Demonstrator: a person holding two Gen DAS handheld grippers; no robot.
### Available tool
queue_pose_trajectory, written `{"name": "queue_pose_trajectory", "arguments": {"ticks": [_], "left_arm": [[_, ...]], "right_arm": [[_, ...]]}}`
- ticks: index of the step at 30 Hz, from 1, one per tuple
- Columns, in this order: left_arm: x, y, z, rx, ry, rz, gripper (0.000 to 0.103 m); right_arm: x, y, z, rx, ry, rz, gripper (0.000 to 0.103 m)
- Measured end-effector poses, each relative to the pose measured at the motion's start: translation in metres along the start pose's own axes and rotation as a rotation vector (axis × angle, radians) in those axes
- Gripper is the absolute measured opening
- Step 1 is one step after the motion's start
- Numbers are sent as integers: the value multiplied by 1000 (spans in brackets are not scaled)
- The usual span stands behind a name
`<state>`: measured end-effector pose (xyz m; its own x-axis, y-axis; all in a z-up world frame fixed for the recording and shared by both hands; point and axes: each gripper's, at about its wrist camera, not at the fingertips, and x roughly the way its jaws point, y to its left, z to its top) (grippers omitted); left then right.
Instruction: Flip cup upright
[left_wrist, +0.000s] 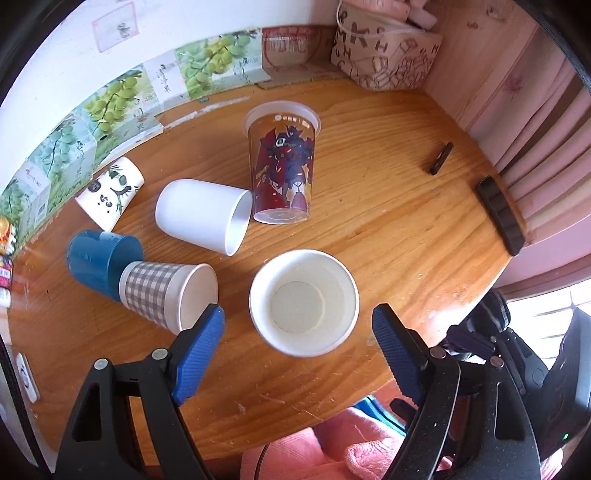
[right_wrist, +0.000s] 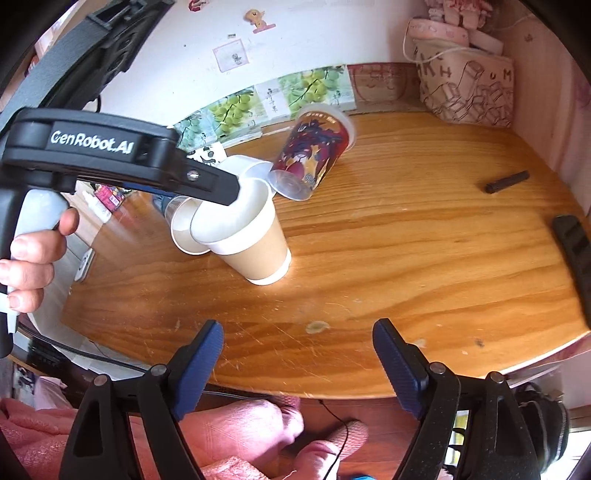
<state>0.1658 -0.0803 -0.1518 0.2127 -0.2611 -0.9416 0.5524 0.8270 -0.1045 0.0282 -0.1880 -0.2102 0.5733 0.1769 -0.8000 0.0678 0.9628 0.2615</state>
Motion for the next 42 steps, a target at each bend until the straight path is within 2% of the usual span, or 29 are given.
{"name": "queue_pose_trajectory", "arguments": {"ticks": [4,9,16,20,23,28,34,37,39,40,42], "left_arm": [[-22,7,-14,-54,-82,-37,85],[-53,20,-37,-160,-186,-71,85],[-96,31,-69,-250,-317,-5,85],[-118,30,-82,-286,-385,5,85],[-132,28,-90,-334,-434,-2,91],[-145,20,-97,-361,-480,42,92],[-156,5,-103,-348,-551,125,92],[-167,-5,-106,-327,-618,188,92],[-175,-10,-109,-304,-663,209,96],[-178,-12,-110,-300,-684,219,102],[-187,-16,-113,-294,-740,246,102]], "right_arm": [[-20,0,0,2,-10,-19,100],[-49,8,8,-48,-54,-56,101],[-90,28,28,-118,-126,-38,102],[-111,41,37,-151,-163,-18,102],[-123,52,39,-193,-180,-40,102],[-143,67,35,-238,-234,-76,102],[-160,69,33,-249,-270,-84,102],[-170,64,36,-212,-298,-70,102],[-176,60,38,-182,-322,-65,102],[-179,58,39,-171,-336,-69,102],[-183,55,43,-158,-352,-78,102]]}}
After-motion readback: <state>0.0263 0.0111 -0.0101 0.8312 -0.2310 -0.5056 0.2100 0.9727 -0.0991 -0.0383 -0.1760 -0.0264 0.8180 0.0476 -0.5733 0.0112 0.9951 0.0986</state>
